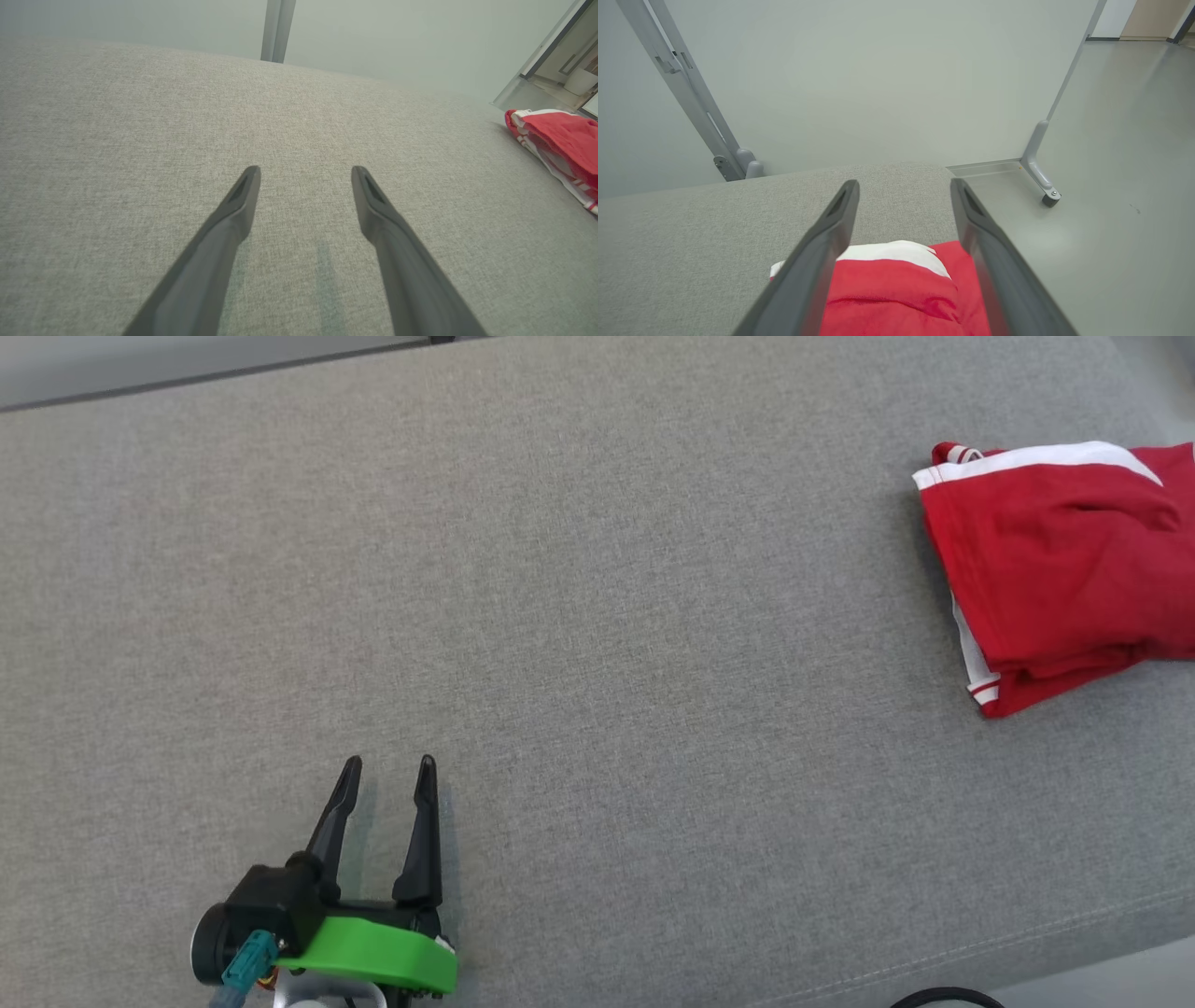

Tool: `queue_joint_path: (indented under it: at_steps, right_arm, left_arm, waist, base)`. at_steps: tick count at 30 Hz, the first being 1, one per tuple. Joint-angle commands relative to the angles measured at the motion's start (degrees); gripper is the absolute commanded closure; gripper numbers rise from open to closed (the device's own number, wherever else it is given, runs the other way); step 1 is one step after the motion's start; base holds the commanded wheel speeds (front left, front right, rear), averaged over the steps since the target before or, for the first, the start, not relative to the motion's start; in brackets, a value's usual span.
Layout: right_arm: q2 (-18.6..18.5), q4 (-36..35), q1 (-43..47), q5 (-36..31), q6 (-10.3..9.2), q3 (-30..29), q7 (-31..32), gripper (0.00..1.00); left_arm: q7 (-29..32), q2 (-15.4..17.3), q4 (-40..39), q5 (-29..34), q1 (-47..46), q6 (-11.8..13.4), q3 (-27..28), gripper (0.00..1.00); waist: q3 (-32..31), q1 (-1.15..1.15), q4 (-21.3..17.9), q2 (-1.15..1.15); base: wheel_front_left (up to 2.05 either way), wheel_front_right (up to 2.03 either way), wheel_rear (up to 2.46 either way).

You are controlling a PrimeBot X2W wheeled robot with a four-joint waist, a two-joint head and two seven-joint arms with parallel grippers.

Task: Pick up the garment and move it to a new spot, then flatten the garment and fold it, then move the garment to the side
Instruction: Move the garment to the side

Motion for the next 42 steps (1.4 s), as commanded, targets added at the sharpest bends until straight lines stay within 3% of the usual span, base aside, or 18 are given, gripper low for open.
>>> queue_joint_path:
  at_steps: [1,5,8,9,17,24,31,42]
  right_arm:
    - [-0.1,-2.7,4.44,0.14,-0.09,-0.62,-3.18,0.0]
    - [0.8,-9.5,17.19,-1.82,-0.09,-2.74,-9.94,0.0]
    - [3.95,-13.51,27.6,-5.09,-0.09,-5.38,-13.28,0.0]
    - [3.95,-13.51,27.6,-5.09,-0.09,-5.38,-13.28,0.0]
    - [20.03,-21.47,45.84,-22.53,-0.07,-12.68,-14.54,0.0]
    - [28.86,-25.54,50.23,-35.06,-0.09,-17.22,-14.55,0.0]
    - [31.46,-25.39,48.66,-38.65,-0.09,-17.08,-14.56,0.0]
    - [32.13,-25.41,48.43,-39.42,-0.09,-18.85,-14.56,0.0]
  left_arm:
    - [0.01,0.23,0.24,-0.3,1.11,0.17,0.47,0.0]
    - [0.01,0.23,1.21,-0.74,3.92,-0.29,1.8,0.0]
    - [0.02,0.38,2.12,-0.29,6.11,-0.9,2.94,0.0]
    - [0.02,0.38,2.12,-0.29,6.11,-0.9,2.94,0.0]
    - [0.02,0.46,4.66,0.92,7.8,-2.02,6.92,0.0]
    - [0.01,0.22,6.42,0.34,6.26,-2.48,8.62,0.0]
    - [0.01,0.18,7.09,-0.2,7.01,-2.83,8.45,0.0]
    - [0.02,0.18,5.79,-0.93,7.32,-2.84,7.58,0.0]
  waist:
    - [-6.34,0.0,1.63,0.68]
    - [-11.5,0.0,3.83,0.68]
    - [-14.97,0.0,5.68,0.68]
    - [-14.97,0.0,5.68,0.68]
    - [-19.07,0.0,9.73,0.68]
    - [-20.05,0.0,10.82,0.68]
    - [-20.57,0.0,10.51,0.68]
    - [-20.7,0.0,11.26,0.68]
  base:
    - [0.0,0.0,0.0]
    - [0.0,0.0,0.0]
    - [0.0,0.0,0.0]
    - [0.0,0.0,0.0]
    - [0.0,0.0,0.0]
    - [0.0,0.0,0.0]
    - [0.0,0.0,0.0]
    - [0.0,0.0,0.0]
